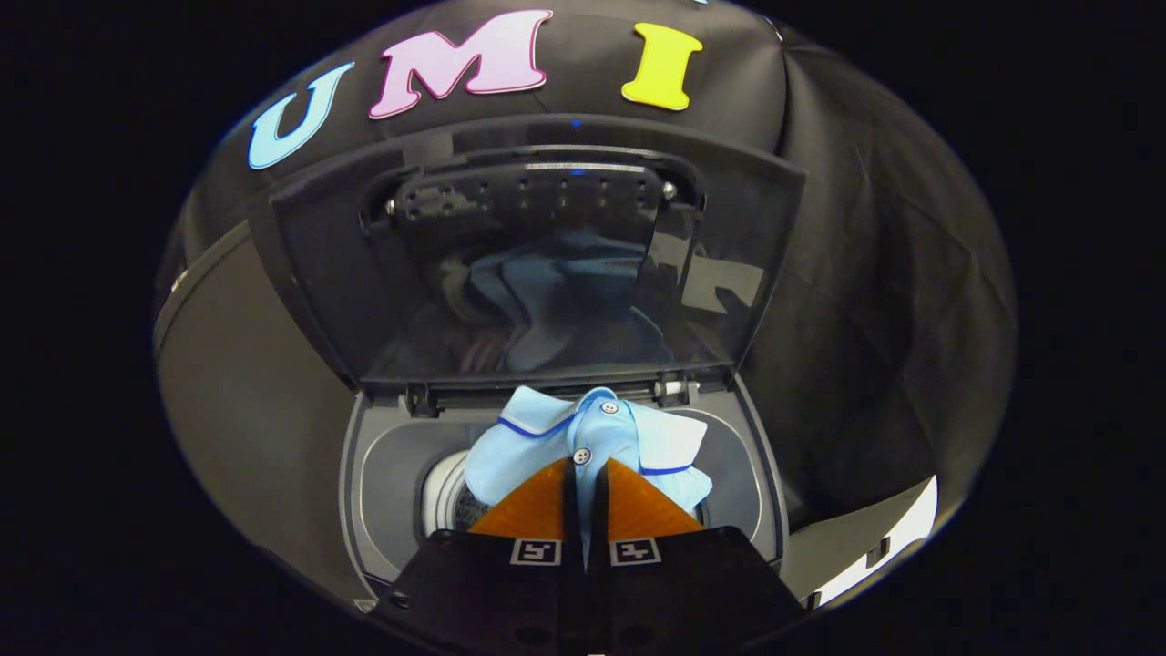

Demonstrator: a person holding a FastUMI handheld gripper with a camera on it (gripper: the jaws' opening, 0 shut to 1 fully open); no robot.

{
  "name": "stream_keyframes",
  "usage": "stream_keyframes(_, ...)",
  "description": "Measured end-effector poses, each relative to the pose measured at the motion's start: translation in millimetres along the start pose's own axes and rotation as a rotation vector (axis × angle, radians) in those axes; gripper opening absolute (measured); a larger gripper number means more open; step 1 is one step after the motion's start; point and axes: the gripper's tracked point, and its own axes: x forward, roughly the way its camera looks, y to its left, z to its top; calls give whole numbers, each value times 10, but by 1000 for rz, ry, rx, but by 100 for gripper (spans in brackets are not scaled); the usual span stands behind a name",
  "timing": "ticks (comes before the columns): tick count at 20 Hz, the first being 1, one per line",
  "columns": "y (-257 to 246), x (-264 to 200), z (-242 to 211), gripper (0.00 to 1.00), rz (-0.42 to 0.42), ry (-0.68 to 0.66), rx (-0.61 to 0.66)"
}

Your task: Put the clothes into the washing machine and then close the washing machine lid.

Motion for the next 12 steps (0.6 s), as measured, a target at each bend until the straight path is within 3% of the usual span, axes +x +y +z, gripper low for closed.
stream_keyframes(12, 306, 567, -962, 5, 62, 224, -71)
